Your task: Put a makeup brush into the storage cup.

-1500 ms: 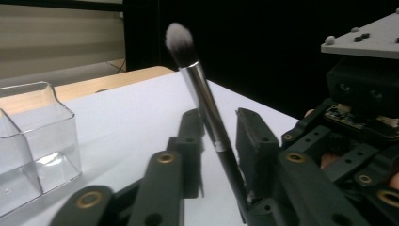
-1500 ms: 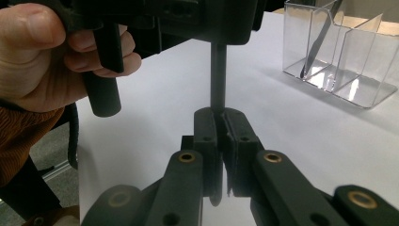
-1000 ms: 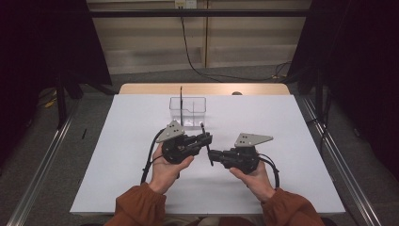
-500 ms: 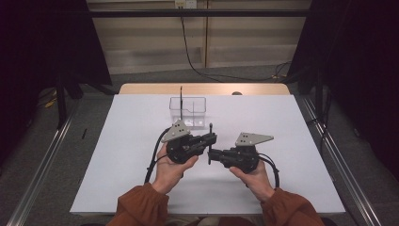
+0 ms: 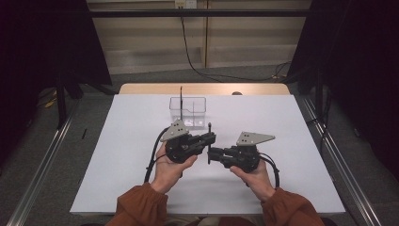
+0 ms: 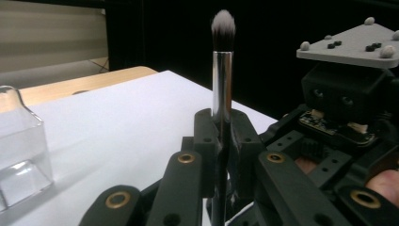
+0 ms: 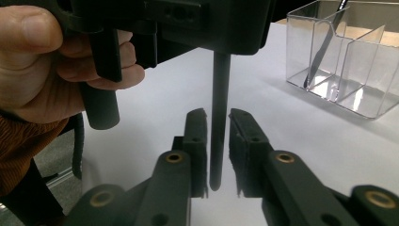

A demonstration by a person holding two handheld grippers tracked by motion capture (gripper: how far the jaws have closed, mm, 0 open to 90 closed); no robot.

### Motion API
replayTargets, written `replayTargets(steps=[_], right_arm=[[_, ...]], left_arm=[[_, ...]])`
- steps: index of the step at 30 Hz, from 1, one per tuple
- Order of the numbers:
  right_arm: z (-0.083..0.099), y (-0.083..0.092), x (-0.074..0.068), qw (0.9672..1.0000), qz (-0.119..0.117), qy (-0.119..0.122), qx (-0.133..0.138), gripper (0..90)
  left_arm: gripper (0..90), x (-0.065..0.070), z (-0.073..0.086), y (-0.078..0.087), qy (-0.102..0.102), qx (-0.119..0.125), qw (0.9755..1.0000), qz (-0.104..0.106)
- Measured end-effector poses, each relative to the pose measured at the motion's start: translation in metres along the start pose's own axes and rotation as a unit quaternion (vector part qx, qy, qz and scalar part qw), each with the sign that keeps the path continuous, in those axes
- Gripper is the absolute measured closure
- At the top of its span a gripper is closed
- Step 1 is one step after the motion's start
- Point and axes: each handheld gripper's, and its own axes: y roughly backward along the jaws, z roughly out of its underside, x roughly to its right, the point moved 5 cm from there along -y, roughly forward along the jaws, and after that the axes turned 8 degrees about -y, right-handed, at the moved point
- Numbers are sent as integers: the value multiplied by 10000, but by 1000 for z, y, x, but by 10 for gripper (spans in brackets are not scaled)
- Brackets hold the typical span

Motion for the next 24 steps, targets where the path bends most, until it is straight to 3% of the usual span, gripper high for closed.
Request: replayTargets(steps=[5, 10, 22, 24], right_arm=[[-1, 1, 0, 10000, 5, 35, 6, 704], [-1, 1, 0, 9999, 61, 90, 34, 584], [-2, 1, 5, 9997, 233, -19, 64, 214], [-2, 2, 8, 9997, 243, -53, 48, 147]], left_arm=[[838, -3, 1, 1, 11, -24, 10000, -41], [838, -4, 0, 4, -8, -30, 10000, -34], [838, -11, 0, 11, 13, -17, 9999, -159], [838, -12, 0, 12, -61, -52, 9998, -191]])
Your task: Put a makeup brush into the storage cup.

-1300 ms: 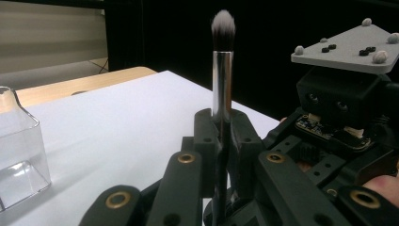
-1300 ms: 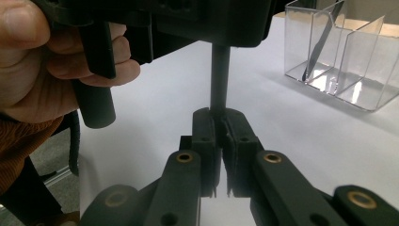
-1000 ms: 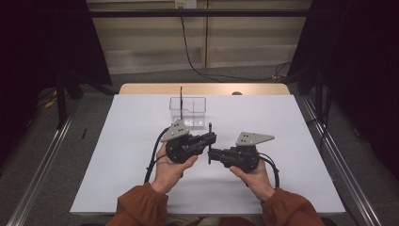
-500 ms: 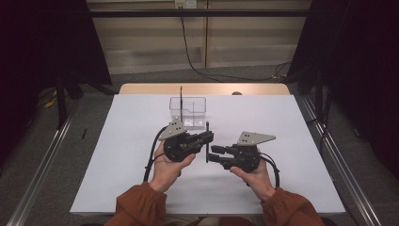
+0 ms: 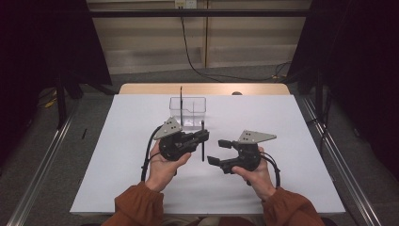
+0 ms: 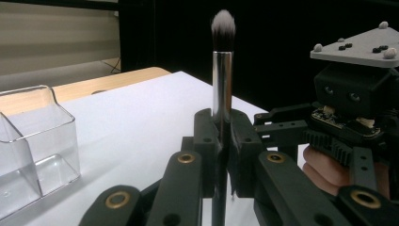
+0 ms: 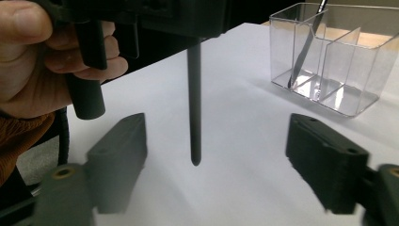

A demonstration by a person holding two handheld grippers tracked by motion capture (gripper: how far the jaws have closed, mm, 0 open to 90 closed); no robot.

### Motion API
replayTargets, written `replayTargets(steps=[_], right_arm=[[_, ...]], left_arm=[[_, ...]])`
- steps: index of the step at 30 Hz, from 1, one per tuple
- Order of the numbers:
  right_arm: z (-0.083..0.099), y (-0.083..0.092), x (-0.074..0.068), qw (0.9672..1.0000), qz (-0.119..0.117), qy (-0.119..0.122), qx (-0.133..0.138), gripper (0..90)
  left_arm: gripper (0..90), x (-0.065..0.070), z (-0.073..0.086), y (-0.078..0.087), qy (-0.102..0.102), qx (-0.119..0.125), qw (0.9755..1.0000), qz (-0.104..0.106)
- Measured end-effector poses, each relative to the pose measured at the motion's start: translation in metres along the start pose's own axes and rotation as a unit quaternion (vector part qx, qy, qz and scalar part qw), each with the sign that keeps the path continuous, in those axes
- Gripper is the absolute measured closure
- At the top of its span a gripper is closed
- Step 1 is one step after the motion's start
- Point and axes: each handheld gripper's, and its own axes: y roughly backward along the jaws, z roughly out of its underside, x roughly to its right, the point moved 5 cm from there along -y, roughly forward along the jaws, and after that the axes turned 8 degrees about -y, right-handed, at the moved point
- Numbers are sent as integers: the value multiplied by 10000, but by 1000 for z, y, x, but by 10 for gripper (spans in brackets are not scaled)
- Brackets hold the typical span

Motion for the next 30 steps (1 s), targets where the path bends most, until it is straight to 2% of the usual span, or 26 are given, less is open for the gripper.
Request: replayTargets(steps=[3, 8, 12, 16, 20, 27, 30], right_arm=[[0, 1, 2, 10000, -31, -13, -14, 67], [-1, 4, 3, 9998, -192, -91, 22, 77], [-1, 6, 6, 9999, 64, -65, 47, 91], [-3, 11, 8, 9997, 217, 0, 138, 85], [-5, 17, 13, 9988, 407, 20, 278, 37], [-4, 27, 17, 9968, 588, 102, 534, 29], [-3, 34, 20, 9964, 648, 101, 546, 13]], left_arm=[[838, 0, 0, 1, -22, -17, 10000, -8], [838, -2, 0, 3, -46, -31, 10000, -55], [838, -4, 0, 5, -39, -30, 9999, -91], [838, -6, 0, 7, -15, -28, 9999, -101], [838, -9, 1, 9, 59, -23, 9999, -122], [838, -14, 3, 12, 109, -9, 9998, -185], [838, -15, 3, 14, 83, -35, 9997, -215]])
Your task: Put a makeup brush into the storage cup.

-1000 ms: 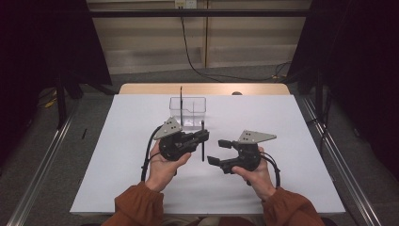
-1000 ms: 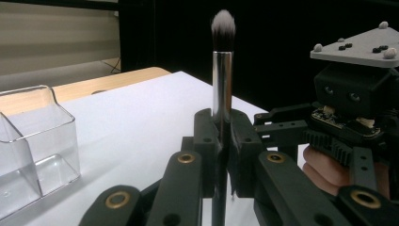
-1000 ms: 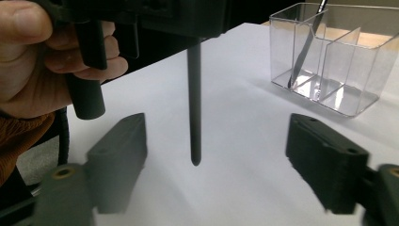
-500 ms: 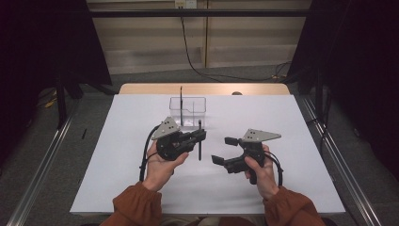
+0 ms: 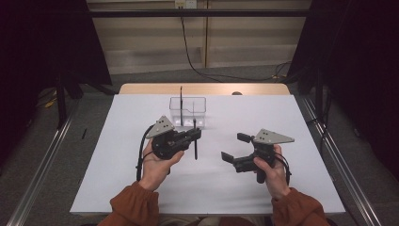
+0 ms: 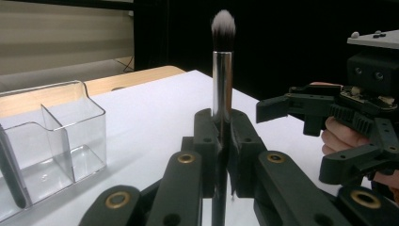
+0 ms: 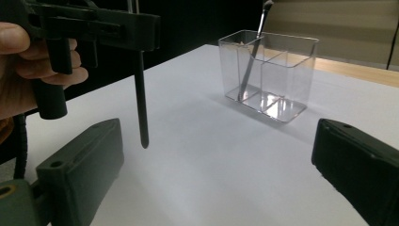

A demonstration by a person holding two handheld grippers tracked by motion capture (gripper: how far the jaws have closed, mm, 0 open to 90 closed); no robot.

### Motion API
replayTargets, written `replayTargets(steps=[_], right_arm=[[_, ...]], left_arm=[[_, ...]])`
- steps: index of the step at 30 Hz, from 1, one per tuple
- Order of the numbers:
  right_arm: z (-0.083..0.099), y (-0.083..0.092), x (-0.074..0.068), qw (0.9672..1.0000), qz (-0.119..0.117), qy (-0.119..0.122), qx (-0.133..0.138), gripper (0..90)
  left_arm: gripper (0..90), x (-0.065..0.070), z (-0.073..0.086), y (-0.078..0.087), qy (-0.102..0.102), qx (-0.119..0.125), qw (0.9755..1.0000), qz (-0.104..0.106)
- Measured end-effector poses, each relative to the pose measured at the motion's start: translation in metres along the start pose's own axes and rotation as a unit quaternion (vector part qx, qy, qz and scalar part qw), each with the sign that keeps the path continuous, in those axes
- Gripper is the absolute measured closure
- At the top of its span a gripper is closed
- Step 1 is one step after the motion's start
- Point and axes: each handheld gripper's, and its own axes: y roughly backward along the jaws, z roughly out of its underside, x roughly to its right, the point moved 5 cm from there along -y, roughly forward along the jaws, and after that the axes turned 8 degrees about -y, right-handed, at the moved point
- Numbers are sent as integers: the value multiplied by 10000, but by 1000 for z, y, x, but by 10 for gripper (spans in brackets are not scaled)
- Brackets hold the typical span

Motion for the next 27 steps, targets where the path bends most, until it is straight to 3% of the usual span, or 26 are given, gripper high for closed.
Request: replayTargets(steps=[10, 12, 17, 22, 27], right_arm=[[8, 21, 13, 9993, 341, 116, 99, 12], [9, 27, 16, 9994, 335, 76, 89, 10], [12, 41, 25, 9983, 574, 19, 90, 13], [15, 56, 33, 9965, 816, -18, 156, 16], [20, 68, 41, 9933, 1080, -70, 415, 14]], left_arm=[[838, -9, 2, 8, 44, -6, 9999, -121], [838, -11, 2, 10, 36, -19, 9999, -146], [838, -16, 1, 15, 54, -3, 9998, -210], [838, -21, 0, 21, 37, -5, 9996, -294], [838, -26, -1, 26, 26, -13, 9994, -357]])
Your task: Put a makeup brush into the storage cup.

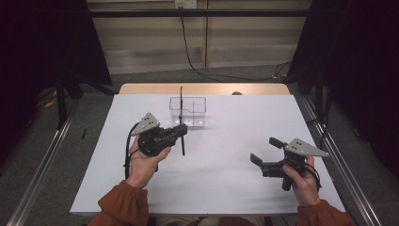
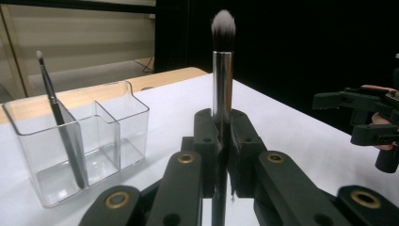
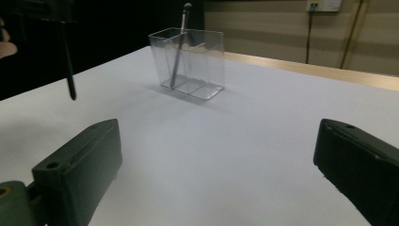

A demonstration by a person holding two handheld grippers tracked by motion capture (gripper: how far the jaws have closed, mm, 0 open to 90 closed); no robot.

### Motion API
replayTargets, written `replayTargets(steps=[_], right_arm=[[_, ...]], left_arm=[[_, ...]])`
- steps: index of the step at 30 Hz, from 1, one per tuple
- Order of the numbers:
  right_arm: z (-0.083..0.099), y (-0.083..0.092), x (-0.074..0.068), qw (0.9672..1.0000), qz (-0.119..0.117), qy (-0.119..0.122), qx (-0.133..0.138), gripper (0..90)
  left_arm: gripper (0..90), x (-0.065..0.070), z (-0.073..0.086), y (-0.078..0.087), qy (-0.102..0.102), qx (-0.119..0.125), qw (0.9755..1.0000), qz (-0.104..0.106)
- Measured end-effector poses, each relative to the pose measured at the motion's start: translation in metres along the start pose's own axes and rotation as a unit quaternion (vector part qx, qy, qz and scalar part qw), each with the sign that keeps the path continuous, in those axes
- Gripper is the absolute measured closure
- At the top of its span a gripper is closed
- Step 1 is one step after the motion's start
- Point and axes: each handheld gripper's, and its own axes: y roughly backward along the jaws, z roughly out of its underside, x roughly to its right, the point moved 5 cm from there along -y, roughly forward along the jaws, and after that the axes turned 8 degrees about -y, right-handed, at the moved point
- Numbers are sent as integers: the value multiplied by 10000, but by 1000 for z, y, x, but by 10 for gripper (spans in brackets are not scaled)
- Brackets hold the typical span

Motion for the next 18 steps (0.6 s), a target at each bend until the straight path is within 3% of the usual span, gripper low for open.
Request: replayTargets(steps=[8, 10, 18], right_arm=[[11, 11, 11, 9998, 158, 77, 71, 10], [14, 13, 15, 9994, 220, 230, 105, 12], [15, 14, 20, 9994, 264, 101, 205, 7]], left_arm=[[838, -10, -3, 5, -22, 5, 10000, -91], [838, -13, -3, 6, -6, 19, 9999, -108], [838, -24, -12, 10, -4, 133, 9997, -212]])
